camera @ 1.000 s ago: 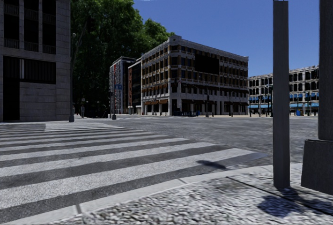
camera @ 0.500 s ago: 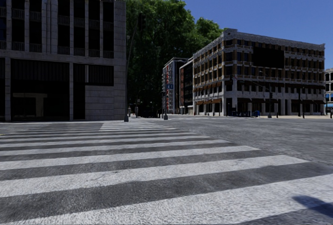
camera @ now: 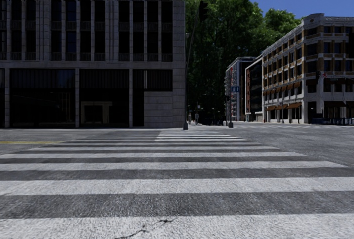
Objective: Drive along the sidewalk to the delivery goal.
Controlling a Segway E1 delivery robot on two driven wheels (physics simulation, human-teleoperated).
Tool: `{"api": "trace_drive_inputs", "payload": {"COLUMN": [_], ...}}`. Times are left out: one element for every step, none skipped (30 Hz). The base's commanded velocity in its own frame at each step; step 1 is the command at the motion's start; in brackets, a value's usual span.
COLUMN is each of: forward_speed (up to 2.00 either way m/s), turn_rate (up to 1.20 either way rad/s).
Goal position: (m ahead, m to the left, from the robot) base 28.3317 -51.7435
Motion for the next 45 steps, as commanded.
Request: {"api": "trace_drive_inputs", "payload": {"forward_speed": [2.00, 2.00, 2.00, 2.00, 2.00, 2.00, 2.00, 2.00, 2.00, 2.00, 2.00, 2.00, 2.00, 2.00, 2.00, 2.00, 2.00, 2.00, 2.00, 2.00, 2.00, 2.00, 2.00, 2.00, 2.00, 2.00, 2.00, 2.00, 2.00, 2.00, 2.00, 2.00, 2.00, 2.00, 2.00, 2.00, 2.00, 2.00, 2.00, 2.00, 2.00, 2.00, 2.00, 2.00, 2.00], "turn_rate": [0.00, 0.00, 0.00, 0.00, 0.00, 0.00, 0.00, 0.00, 0.00, 0.00, 0.00, 0.00, 0.00, 0.00, 0.00, 0.00, 0.00, 0.00, 0.00, 0.00, 0.00, 0.00, 0.00, 0.00, 0.00, 0.00, 0.00, 0.00, 0.00, 0.00, 0.00, 0.00, 0.00, 0.02, 0.21, 0.21, 0.48, 0.74, 0.86, 0.88, 0.88, 0.47, 0.08, 0.01, 0.00]}}
